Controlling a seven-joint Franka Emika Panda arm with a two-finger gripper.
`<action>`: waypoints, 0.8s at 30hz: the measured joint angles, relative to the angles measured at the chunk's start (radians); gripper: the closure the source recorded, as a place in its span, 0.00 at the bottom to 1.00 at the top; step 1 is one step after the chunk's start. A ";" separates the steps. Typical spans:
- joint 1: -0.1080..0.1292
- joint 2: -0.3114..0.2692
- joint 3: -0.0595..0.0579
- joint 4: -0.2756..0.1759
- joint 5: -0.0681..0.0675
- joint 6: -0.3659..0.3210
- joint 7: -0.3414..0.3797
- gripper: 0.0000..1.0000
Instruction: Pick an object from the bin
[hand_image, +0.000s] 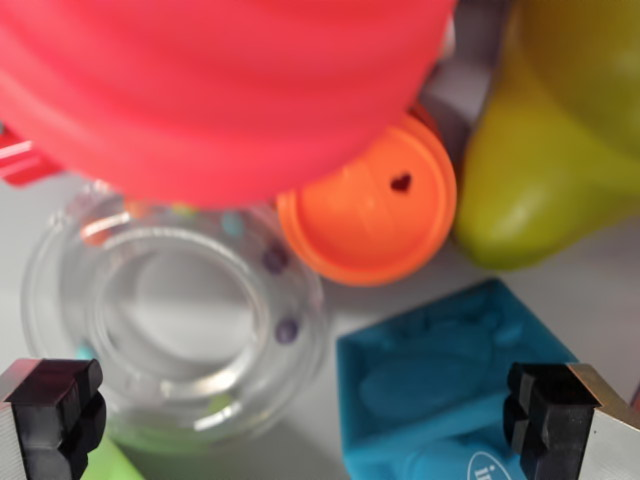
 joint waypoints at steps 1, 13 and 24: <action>0.003 0.005 -0.001 0.009 0.000 0.000 0.001 0.00; 0.015 0.077 -0.005 0.067 0.000 0.062 0.001 0.00; 0.014 0.103 -0.003 0.063 0.005 0.077 0.003 0.00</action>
